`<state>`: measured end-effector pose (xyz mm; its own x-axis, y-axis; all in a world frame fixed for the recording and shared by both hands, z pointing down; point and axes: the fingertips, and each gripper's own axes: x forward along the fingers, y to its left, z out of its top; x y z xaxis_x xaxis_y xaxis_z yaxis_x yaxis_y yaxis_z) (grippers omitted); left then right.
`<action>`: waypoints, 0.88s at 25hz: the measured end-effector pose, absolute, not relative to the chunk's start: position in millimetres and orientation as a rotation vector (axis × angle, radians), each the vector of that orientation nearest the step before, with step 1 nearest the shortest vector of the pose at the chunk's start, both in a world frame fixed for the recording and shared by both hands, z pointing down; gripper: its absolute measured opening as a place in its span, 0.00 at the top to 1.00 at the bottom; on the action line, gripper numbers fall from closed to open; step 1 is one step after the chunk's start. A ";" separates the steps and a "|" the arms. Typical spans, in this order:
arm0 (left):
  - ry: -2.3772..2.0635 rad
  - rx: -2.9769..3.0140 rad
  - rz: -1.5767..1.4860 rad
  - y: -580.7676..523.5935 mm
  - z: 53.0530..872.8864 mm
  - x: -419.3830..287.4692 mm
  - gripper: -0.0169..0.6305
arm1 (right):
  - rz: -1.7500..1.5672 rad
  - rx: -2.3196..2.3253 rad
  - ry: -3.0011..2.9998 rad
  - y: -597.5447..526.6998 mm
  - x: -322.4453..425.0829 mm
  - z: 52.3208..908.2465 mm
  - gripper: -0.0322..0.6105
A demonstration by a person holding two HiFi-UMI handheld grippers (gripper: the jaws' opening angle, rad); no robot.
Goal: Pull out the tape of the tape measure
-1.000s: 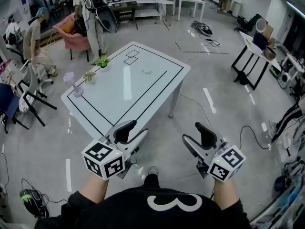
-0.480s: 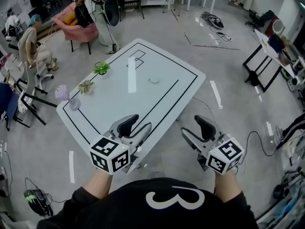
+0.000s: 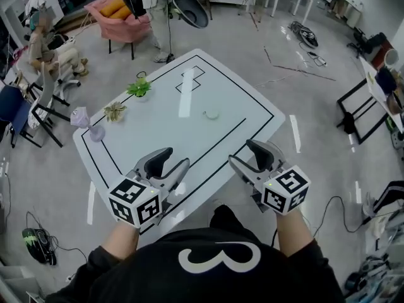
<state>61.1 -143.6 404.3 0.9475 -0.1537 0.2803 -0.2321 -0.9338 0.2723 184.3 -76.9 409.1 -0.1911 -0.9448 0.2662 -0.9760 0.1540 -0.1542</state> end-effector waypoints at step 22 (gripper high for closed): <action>-0.930 2.569 0.348 -221.1 442.6 98.9 0.67 | 0.536 1.318 -2.287 -249.5 267.3 543.8 0.55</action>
